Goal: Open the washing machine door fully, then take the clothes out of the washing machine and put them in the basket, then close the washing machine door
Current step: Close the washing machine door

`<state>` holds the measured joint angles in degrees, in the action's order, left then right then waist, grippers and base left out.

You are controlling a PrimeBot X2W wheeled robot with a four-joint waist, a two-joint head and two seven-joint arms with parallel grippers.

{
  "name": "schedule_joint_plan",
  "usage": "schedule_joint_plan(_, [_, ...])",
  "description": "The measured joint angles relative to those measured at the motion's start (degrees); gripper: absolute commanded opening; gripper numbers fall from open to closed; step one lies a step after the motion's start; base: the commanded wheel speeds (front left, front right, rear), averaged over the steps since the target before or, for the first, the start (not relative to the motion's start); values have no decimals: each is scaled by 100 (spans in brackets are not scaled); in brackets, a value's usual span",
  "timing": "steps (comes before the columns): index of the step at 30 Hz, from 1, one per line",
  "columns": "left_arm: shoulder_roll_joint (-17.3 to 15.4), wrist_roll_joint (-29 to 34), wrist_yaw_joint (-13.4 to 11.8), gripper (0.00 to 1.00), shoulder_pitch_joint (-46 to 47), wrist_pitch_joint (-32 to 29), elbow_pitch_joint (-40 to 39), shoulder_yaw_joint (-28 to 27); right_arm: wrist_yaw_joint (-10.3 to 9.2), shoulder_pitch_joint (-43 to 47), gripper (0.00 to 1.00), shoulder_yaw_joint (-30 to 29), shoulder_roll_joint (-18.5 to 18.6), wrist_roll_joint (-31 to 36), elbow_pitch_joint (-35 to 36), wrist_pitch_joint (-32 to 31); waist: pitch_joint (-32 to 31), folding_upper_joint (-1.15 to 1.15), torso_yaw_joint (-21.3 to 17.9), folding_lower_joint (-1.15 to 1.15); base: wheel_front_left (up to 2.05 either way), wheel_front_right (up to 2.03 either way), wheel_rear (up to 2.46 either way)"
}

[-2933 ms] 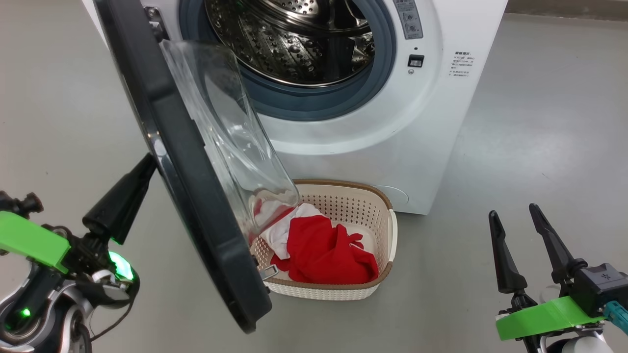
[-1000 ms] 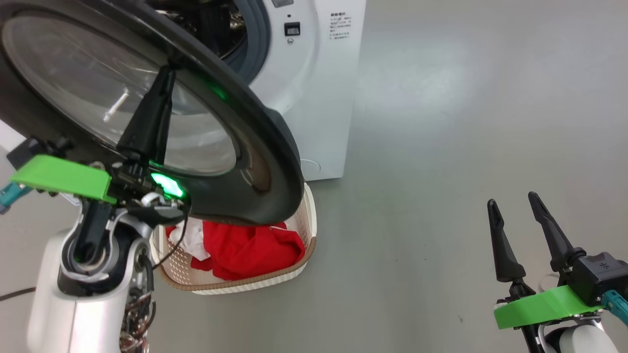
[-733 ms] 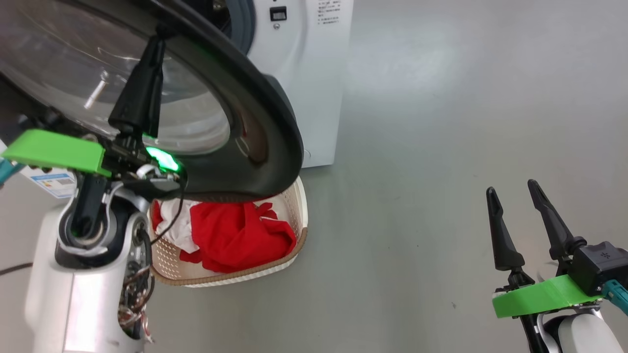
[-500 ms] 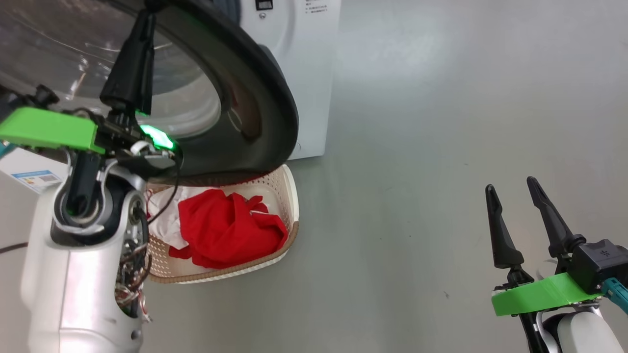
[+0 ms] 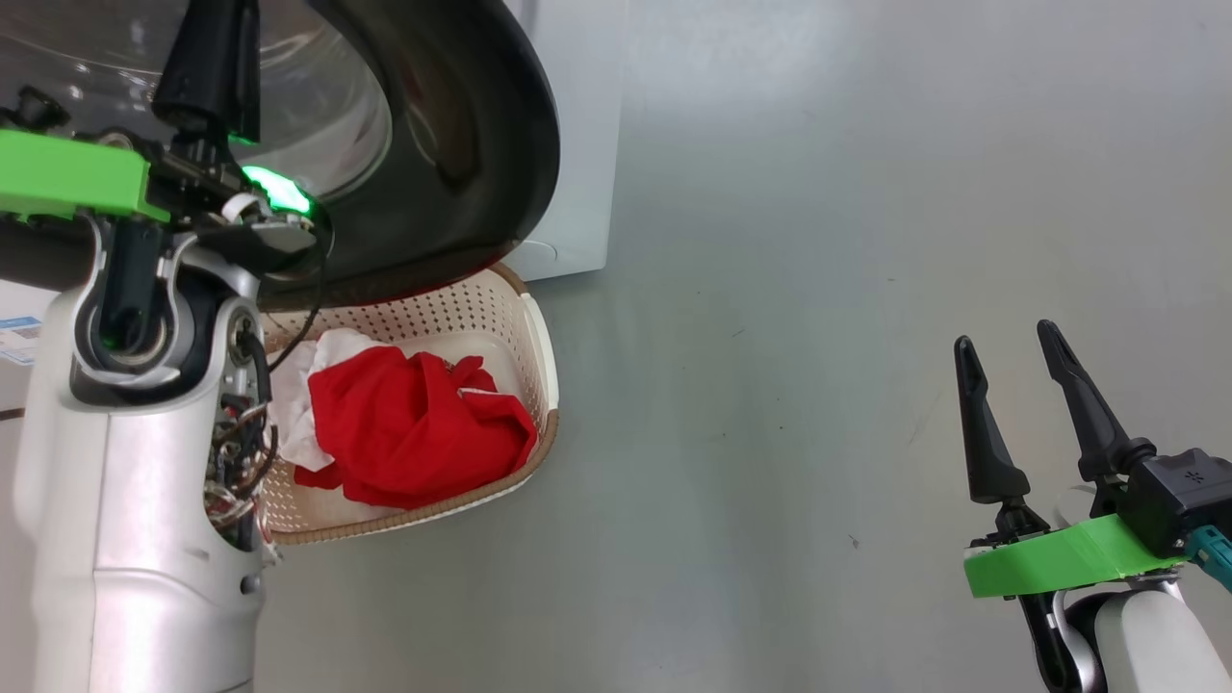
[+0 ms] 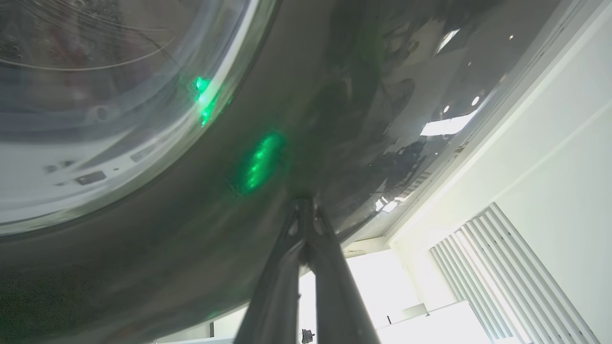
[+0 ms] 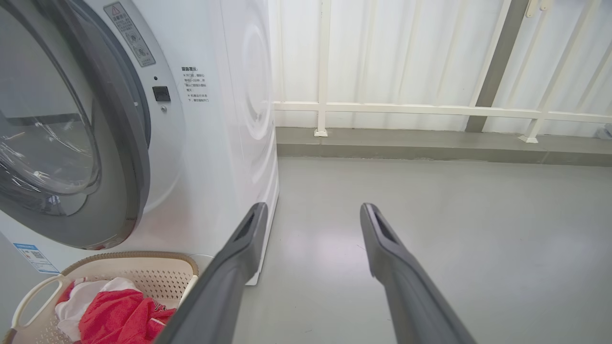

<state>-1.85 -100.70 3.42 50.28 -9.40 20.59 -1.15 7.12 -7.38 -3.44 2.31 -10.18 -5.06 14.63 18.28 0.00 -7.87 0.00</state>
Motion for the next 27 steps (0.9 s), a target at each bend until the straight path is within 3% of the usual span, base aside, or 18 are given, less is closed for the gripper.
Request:
schedule_joint_plan(11, [7,10,71,0,-84,-143,129,74,0,0,100,-27,0,-2,-19,0,-48,0,94,0,0,0,0])
schedule_joint_plan(12, [-1,16,70,6,-180,-141,104,75,0,0,100,-30,0,-4,-23,0,-76,0,117,0,0,0,0])
schedule_joint_plan(13, [-13,45,70,49,-291,-112,73,79,0,1,100,-33,0,-14,-35,0,-106,0,139,0,0,0,0])
schedule_joint_plan(14, [-34,89,67,100,-413,-80,33,85,0,2,100,-36,0,-25,-49,0,-140,0,164,0,0,0,0])
schedule_joint_plan(21, [-434,873,-37,100,-1282,207,-401,316,0,13,100,-53,1,-34,-109,0,-460,0,358,0,0,0,0])
schedule_joint_plan(27, [-929,2524,118,100,-2168,1032,-918,821,0,154,100,-77,1,-34,-164,0,-791,0,562,0,0,0,0])
